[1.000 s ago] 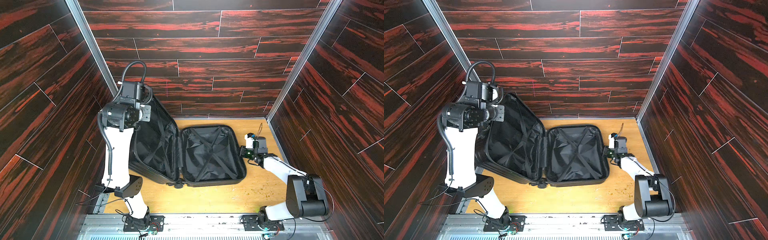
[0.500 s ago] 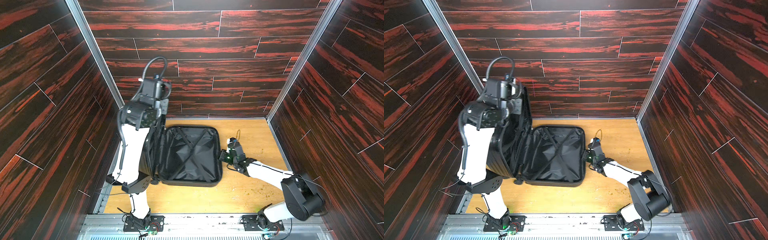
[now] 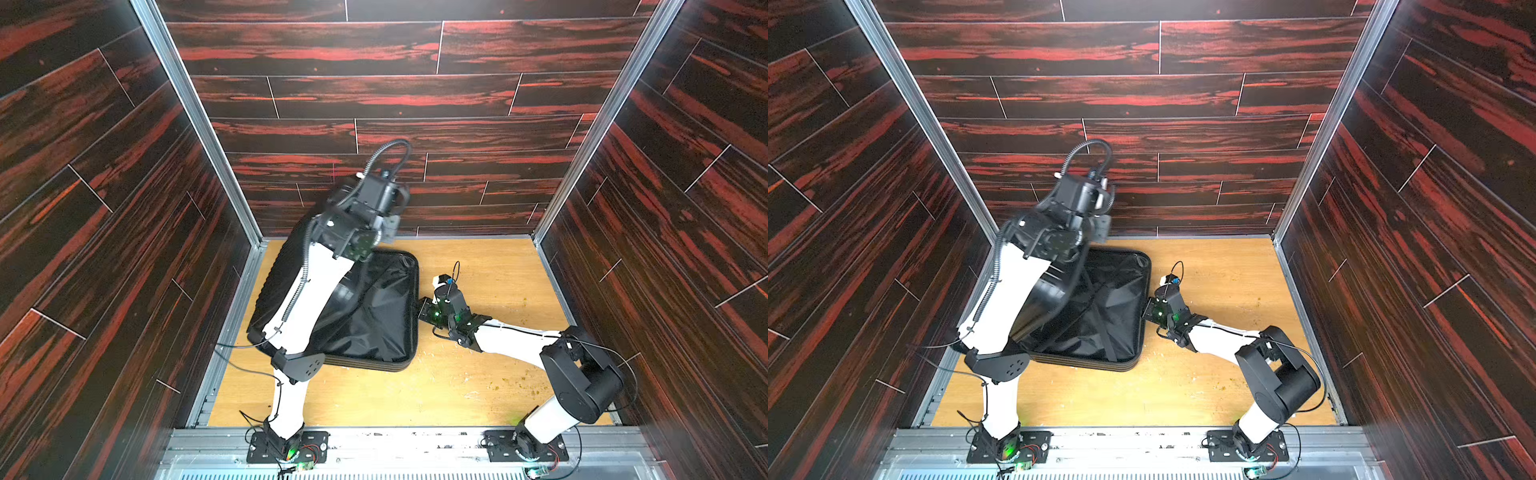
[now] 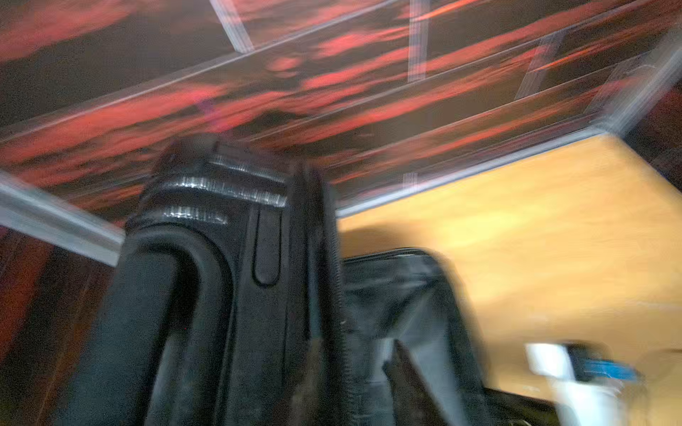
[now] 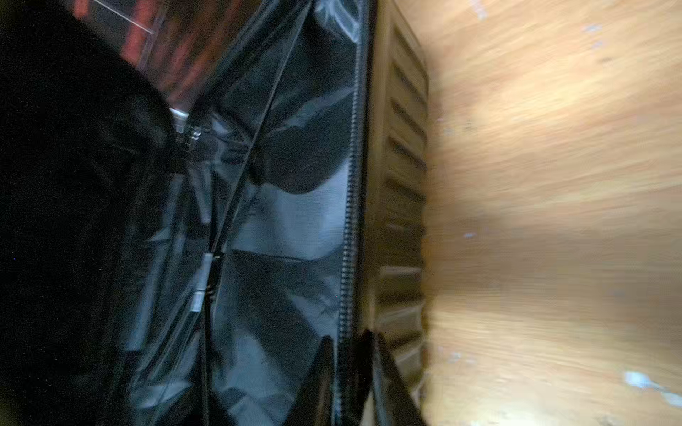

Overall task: Close the suitcase zippers
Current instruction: Close the suitcase at the center of the board, then adjust the suitcase at the center of the board.

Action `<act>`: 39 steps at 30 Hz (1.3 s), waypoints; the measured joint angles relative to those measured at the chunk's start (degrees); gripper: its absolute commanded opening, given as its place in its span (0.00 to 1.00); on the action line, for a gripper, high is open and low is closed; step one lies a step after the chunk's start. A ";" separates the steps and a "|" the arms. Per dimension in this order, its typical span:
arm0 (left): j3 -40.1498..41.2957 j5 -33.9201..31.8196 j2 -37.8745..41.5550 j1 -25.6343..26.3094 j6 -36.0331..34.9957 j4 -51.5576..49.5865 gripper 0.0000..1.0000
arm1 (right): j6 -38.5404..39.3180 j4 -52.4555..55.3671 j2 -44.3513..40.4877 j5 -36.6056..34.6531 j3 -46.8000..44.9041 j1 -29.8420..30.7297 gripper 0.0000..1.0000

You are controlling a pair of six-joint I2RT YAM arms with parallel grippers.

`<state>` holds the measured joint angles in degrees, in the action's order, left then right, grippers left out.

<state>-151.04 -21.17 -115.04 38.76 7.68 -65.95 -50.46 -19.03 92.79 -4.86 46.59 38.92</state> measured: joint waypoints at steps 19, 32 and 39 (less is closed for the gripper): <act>27.36 17.55 0.11 1.66 8.87 3.08 0.49 | 3.74 -5.57 -6.14 2.54 -9.92 -1.05 0.39; 33.64 14.36 0.35 3.50 12.11 5.64 0.50 | 8.59 3.61 -15.63 0.98 -14.32 -11.96 0.41; 31.85 10.12 -1.53 4.76 12.39 5.03 0.48 | 10.73 6.64 -18.43 1.29 -14.32 -16.87 0.41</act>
<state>-119.20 -11.05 -116.57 43.53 20.08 -60.93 -39.72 -12.38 74.37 -3.57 32.27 22.04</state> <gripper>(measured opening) 0.481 0.408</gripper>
